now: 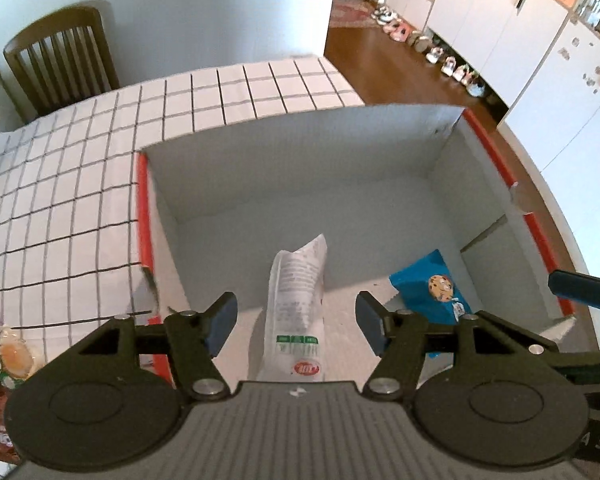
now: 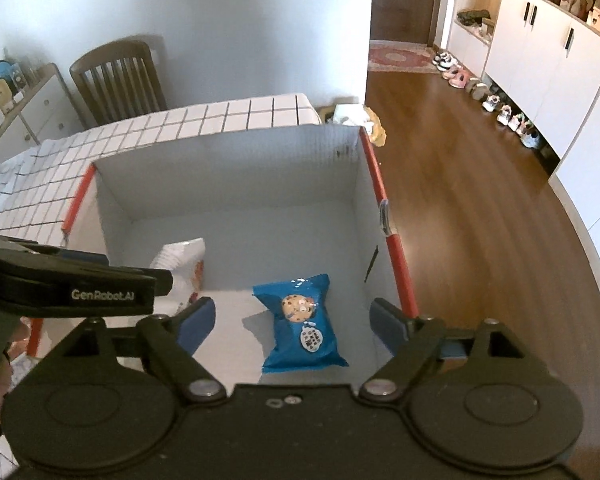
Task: Organize snacks
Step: 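Withdraw both tools from the box back over the snack pile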
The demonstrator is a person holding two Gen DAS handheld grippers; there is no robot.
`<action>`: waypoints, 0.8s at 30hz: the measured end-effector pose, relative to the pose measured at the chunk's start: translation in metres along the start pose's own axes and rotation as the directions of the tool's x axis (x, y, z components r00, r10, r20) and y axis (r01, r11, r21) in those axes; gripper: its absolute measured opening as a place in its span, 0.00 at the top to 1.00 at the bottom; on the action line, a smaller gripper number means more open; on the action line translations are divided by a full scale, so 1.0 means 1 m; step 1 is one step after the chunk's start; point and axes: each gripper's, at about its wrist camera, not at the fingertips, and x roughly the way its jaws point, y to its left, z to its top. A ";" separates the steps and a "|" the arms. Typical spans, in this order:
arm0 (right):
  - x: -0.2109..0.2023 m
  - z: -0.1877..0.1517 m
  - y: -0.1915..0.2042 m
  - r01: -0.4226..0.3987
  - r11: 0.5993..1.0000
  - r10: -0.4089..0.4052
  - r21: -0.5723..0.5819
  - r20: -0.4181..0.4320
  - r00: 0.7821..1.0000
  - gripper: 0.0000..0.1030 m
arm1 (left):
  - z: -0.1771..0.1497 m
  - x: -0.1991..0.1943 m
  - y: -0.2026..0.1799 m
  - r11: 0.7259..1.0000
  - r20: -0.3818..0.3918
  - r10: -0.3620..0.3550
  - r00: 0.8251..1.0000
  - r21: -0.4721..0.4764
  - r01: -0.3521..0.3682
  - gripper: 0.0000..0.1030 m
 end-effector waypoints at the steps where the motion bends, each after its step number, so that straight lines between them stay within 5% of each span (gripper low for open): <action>1: -0.004 -0.001 0.002 -0.001 1.000 0.001 0.000 0.005 1.000 0.17 | -0.001 -0.005 0.000 1.000 0.010 0.001 1.000 0.006 -0.001 0.36; 3: -0.013 -0.002 0.005 0.002 1.000 -0.002 -0.005 0.018 1.000 0.16 | -0.004 -0.017 0.003 1.000 0.028 -0.008 1.000 0.013 0.007 0.29; 24: -0.088 -0.021 0.073 -0.003 1.000 0.004 -0.012 0.131 0.991 0.02 | -0.048 -0.115 0.082 0.996 0.142 -0.088 0.986 0.003 0.088 0.22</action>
